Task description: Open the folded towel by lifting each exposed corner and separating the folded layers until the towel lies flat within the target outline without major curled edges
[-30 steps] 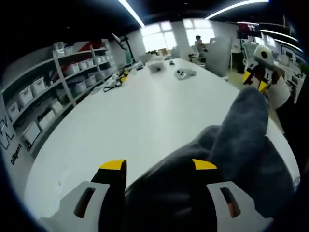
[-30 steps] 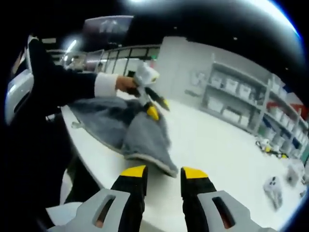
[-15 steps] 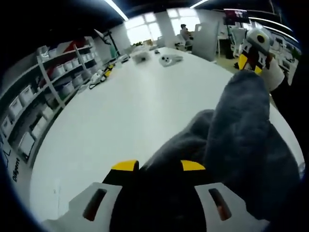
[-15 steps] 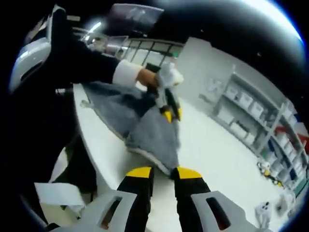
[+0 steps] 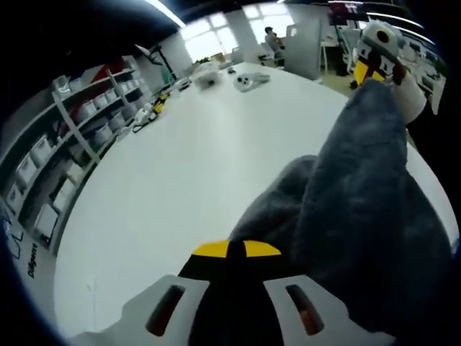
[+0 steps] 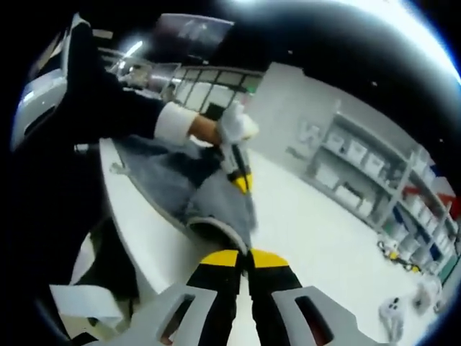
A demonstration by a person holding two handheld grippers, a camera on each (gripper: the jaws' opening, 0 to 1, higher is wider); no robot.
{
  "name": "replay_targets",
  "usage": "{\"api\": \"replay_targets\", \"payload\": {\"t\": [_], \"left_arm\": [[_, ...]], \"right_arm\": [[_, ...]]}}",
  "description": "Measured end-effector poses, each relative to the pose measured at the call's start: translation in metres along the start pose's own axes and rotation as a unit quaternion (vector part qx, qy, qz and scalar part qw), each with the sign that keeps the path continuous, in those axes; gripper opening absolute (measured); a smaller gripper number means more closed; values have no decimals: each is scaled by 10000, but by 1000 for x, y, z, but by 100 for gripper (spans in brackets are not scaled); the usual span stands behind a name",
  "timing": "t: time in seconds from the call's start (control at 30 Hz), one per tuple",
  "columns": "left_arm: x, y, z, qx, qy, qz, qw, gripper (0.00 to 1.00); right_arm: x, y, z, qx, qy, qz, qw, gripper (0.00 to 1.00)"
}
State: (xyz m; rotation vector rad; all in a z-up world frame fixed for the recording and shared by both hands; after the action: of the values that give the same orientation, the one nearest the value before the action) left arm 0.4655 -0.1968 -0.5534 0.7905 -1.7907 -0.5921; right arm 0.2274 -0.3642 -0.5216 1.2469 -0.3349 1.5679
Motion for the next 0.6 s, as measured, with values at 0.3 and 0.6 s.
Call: {"api": "replay_targets", "payload": {"t": [0.3, 0.6], "left_arm": [[6, 14, -6, 316, 288, 299, 9986, 3], [14, 27, -21, 963, 699, 721, 9903, 3]], "right_arm": [[7, 8, 14, -299, -546, 325, 9975, 0], [3, 7, 18, -400, -774, 260, 9959, 0]]}}
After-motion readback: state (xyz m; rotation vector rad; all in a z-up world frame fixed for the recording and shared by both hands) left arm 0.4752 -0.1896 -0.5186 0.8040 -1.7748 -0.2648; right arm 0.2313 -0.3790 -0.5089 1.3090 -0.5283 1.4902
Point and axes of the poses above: the point that each gripper's makers call its tool centre point, and the gripper's own axes: y roughly backward along the fingers, z roughly to its right, x roughly out of its top, the point moved 5 cm from there along y, roughly backward along the fingers, and after that the axes turned 5 degrees about -z, right-handed, at the moved point
